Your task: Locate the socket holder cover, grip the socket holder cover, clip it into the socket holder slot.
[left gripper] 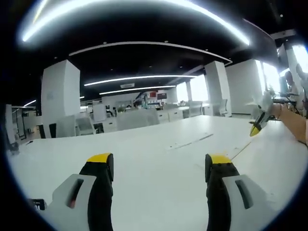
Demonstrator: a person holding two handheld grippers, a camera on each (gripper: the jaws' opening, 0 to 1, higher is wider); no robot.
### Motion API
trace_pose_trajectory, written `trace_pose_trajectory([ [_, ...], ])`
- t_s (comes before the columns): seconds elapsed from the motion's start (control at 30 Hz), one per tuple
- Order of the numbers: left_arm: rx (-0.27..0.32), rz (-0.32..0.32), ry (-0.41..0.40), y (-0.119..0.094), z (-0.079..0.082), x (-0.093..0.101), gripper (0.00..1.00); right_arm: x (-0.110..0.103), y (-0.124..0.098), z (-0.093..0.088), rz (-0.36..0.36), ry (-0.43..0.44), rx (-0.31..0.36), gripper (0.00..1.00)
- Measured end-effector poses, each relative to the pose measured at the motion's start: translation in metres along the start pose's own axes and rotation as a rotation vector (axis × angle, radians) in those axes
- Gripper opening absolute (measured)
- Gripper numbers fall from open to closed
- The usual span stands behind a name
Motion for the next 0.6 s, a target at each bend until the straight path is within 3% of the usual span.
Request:
trace_pose_trajectory([
  [0.2,0.000,0.002,-0.002,0.001,0.000,-0.001,0.76,-0.001,0.003,0.001,-0.005,0.023,0.034,0.03],
  [0.6,-0.005,-0.006,0.002,0.002,0.001,-0.002,0.76,0.001,0.012,-0.006,-0.007,0.011,0.011,0.03],
])
Point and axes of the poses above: the point that each gripper's makers call its tool centre point, and the gripper's own axes: y roughly forward along the fingers, x roughly to its right, z roughly out of its top, the point moved 9 cm from there along -y, roughly backward along the fingers, and after that the axes turned 1 degree about -z, right-handed, at the moved point
